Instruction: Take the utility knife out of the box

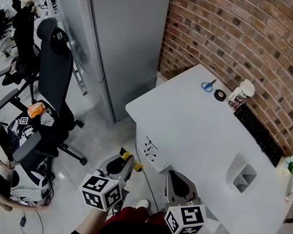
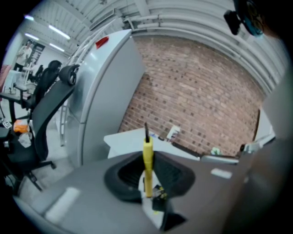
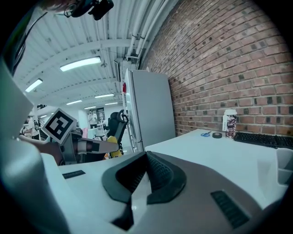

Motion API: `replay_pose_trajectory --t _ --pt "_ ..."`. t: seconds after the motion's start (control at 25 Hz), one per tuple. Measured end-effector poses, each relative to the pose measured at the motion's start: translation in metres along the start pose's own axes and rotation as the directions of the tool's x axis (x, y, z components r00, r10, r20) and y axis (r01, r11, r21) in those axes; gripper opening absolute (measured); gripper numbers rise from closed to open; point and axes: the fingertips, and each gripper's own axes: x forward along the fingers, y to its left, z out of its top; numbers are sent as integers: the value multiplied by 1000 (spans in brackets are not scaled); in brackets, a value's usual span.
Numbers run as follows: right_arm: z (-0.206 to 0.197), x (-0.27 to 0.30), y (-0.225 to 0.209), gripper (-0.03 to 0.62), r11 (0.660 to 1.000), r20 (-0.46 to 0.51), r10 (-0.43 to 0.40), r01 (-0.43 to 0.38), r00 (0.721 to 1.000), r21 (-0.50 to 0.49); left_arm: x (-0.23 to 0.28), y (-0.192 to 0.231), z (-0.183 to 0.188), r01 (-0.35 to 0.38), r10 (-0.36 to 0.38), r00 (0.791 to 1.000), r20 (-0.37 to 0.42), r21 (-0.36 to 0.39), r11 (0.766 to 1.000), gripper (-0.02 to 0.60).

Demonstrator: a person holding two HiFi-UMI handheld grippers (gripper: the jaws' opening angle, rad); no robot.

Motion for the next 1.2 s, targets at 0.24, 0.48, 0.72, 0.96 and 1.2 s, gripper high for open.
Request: replay_pose_trajectory --t 0.24,0.48,0.72,0.96,1.2 --pt "0 5 10 8 1000 -15 28 -28 999 -5 -10 9 -6 -38 39 999 -14 34 999 60" --pt "-2 9 12 8 999 -22 47 -47 999 -4 -17 11 -13 -61 62 998 -19 53 997 60" --pt "-8 5 9 8 999 -29 54 -54 998 0 -20 7 -18 -74 76 997 -27 79 994 60" --pt "-12 -5 6 8 998 -30 60 -60 998 -26 -24 -3 -24 -81 85 996 -29 108 991 60" --pt "-14 -17 6 8 997 -17 75 -76 997 -20 -31 -14 -28 -85 89 996 -23 131 988 60"
